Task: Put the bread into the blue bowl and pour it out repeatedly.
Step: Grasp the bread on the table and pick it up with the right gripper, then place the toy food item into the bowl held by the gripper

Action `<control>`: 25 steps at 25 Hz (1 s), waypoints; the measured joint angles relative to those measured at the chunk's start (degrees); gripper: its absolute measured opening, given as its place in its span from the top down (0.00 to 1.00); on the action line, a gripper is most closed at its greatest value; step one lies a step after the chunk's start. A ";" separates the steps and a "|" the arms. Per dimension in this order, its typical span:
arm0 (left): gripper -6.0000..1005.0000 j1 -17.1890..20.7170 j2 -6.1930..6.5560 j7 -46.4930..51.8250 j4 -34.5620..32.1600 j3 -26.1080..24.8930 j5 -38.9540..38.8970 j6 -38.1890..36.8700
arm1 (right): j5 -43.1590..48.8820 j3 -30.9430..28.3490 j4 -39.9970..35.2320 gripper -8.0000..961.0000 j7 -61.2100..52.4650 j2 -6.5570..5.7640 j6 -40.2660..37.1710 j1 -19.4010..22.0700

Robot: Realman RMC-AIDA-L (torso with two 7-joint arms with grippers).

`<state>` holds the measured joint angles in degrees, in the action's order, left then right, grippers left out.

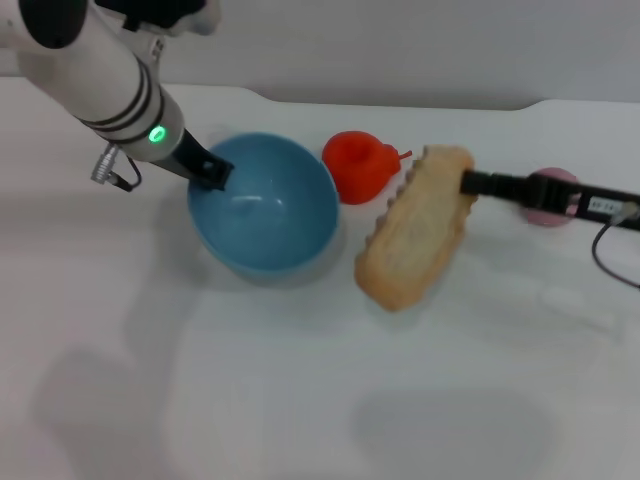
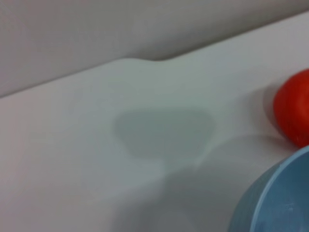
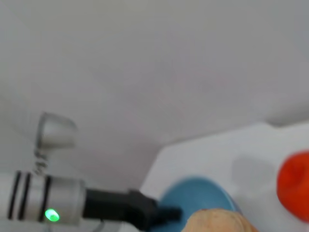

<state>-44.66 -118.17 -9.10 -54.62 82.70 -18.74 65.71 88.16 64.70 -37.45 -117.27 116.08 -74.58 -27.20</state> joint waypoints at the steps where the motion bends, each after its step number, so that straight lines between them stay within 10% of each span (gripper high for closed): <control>1: 0.99 0.00 0.00 0.00 0.00 0.00 0.00 0.00 | -0.02 -0.66 -0.49 0.92 0.49 -0.02 -0.31 -0.03; 25: 0.99 -1.63 0.07 0.00 1.52 4.56 -20.06 5.48 | 12.93 -0.89 -1.10 0.93 9.95 2.20 3.26 -7.41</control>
<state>-46.29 -118.10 -9.10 -53.11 87.26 -38.79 71.19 101.09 63.81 -38.55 -107.32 118.29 -71.32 -34.61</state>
